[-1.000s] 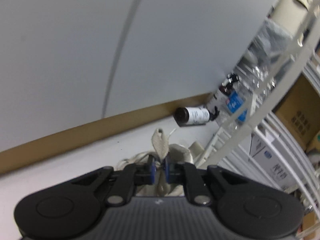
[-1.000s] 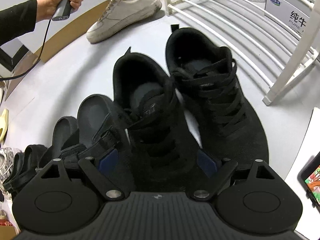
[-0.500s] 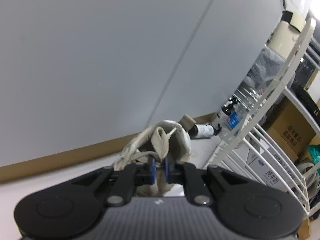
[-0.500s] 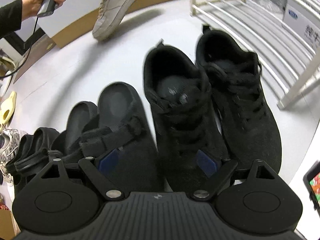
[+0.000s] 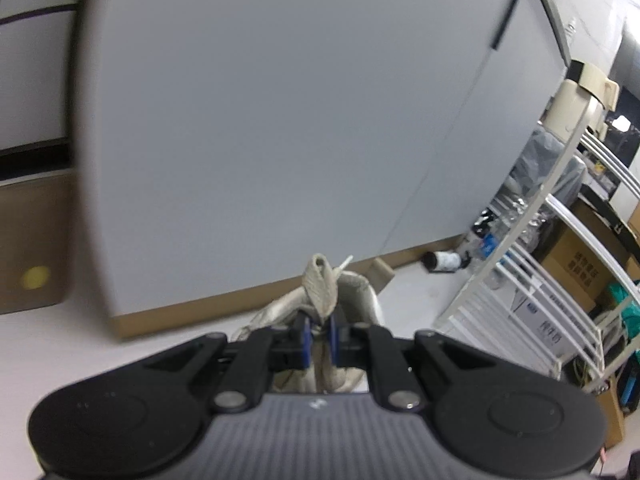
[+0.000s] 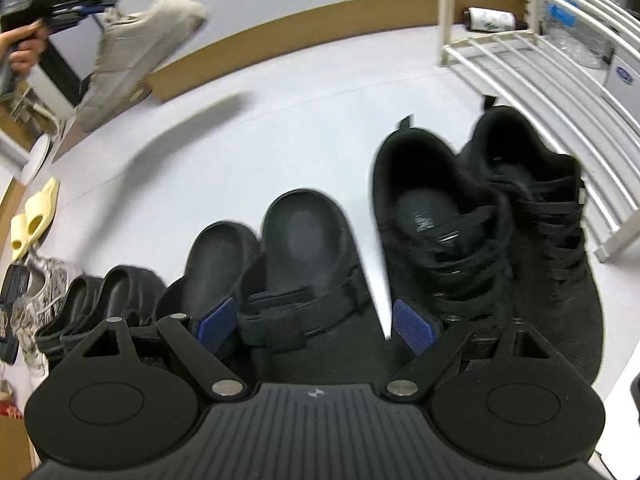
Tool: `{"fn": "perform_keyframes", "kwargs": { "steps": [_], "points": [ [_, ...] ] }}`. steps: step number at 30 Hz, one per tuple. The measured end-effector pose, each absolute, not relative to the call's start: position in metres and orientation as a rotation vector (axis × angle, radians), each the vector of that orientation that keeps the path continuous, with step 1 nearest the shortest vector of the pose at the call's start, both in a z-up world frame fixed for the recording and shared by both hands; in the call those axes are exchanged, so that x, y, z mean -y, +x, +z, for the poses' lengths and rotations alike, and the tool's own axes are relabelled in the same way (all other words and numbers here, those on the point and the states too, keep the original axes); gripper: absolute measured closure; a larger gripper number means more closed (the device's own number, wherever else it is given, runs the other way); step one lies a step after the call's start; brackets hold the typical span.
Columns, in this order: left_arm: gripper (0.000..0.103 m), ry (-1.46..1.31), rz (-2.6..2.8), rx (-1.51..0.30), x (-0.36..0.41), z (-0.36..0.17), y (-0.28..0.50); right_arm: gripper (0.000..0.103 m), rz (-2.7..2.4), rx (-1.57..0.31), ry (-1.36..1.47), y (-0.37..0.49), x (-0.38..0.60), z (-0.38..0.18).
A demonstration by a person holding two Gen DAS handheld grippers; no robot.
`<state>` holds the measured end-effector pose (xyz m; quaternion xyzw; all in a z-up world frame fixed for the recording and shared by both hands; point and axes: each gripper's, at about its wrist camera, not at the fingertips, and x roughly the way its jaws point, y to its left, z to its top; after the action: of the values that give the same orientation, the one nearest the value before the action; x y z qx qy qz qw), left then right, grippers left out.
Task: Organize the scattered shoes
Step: 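Lift the printed sneaker off the floor with the left tool, then carry the printed sneaker to the white sneaker beside the black row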
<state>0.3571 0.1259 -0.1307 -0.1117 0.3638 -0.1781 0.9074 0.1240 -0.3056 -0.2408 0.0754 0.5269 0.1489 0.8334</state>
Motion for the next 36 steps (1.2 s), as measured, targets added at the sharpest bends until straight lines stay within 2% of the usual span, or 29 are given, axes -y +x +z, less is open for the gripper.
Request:
{"fn": "perform_keyframes", "kwargs": {
  "steps": [6,20,26,36],
  "points": [
    [0.094,-0.265,-0.281,-0.71,-0.218,-0.12,0.298,0.017,0.323,-1.107,0.125,0.12,0.29,-0.24],
    [0.094,-0.427,-0.026,-0.713,-0.321,-0.155,0.206,0.017,0.398,-1.1,0.068,0.113,0.267,-0.235],
    [0.094,-0.483,0.048,-0.718,-0.342,-0.161,0.167,0.017,0.367,-1.104,0.079,0.113,0.275,-0.237],
    [0.094,-0.463,0.091,-0.832,-0.347,-0.166,0.115,0.017,0.359,-1.115,0.076,0.112,0.278,-0.241]
  ]
}}
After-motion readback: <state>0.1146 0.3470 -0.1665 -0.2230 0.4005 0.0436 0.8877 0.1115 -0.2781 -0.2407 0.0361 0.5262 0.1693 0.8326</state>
